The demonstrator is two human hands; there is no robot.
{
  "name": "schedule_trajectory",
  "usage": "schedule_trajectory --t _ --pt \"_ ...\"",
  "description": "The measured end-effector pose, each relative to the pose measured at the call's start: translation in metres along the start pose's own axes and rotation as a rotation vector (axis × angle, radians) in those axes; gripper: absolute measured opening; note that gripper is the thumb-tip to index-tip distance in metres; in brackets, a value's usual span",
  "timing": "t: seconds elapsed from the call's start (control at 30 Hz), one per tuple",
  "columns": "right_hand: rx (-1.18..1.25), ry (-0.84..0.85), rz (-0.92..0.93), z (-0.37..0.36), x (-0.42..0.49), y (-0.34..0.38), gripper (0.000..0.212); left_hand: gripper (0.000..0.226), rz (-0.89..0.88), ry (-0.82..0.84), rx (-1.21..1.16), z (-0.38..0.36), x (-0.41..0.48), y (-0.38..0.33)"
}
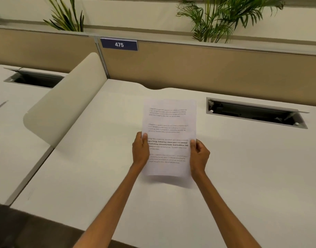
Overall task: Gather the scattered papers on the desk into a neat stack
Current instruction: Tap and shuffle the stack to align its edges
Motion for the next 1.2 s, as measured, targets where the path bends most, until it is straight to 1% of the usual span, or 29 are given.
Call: schedule_trajectory --t 0.2,0.37,0.43,0.57,0.73,0.87,0.97,1.03,1.2 --pt "0.032 0.024 -0.134 -0.01 0.005 0.001 0.029 0.026 0.125 0.004 0.133 0.007 0.009 -0.007" --pt "0.015 0.065 -0.166 -0.026 0.013 0.008 0.025 0.022 0.236 0.043 0.192 0.018 0.023 -0.006" --pt "0.015 0.078 -0.195 -0.036 0.018 0.011 0.025 0.022 0.254 0.043 0.195 0.022 0.034 -0.005" --pt "0.017 0.084 -0.236 -0.067 0.039 0.017 0.027 0.022 0.253 0.012 0.195 0.036 0.068 -0.003" --pt "0.004 0.074 -0.274 -0.123 0.07 0.023 0.027 0.031 0.256 0.012 0.196 0.056 0.132 0.009" --pt "-0.005 0.06 -0.342 -0.172 0.099 0.017 0.031 0.032 0.234 0.043 0.237 0.069 0.189 0.024" --pt "-0.042 0.046 -0.398 -0.207 0.119 0.01 0.027 0.032 0.223 0.068 0.274 0.075 0.228 0.039" --pt "-0.065 0.035 -0.422 -0.227 0.133 0.004 0.027 0.032 0.216 0.082 0.297 0.077 0.253 0.048" --pt "-0.148 0.033 -0.481 -0.267 0.167 -0.009 0.038 0.032 0.226 0.112 0.376 0.077 0.305 0.072"
Point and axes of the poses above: each hand's wrist, its own x-axis towards the middle knuckle, its own z-axis out of the back of the hand, y = z × x, the point moved 1 cm from there along x, towards the middle knuckle, and after that the axes turned 4 degrees about y, right-handed, at the moved point
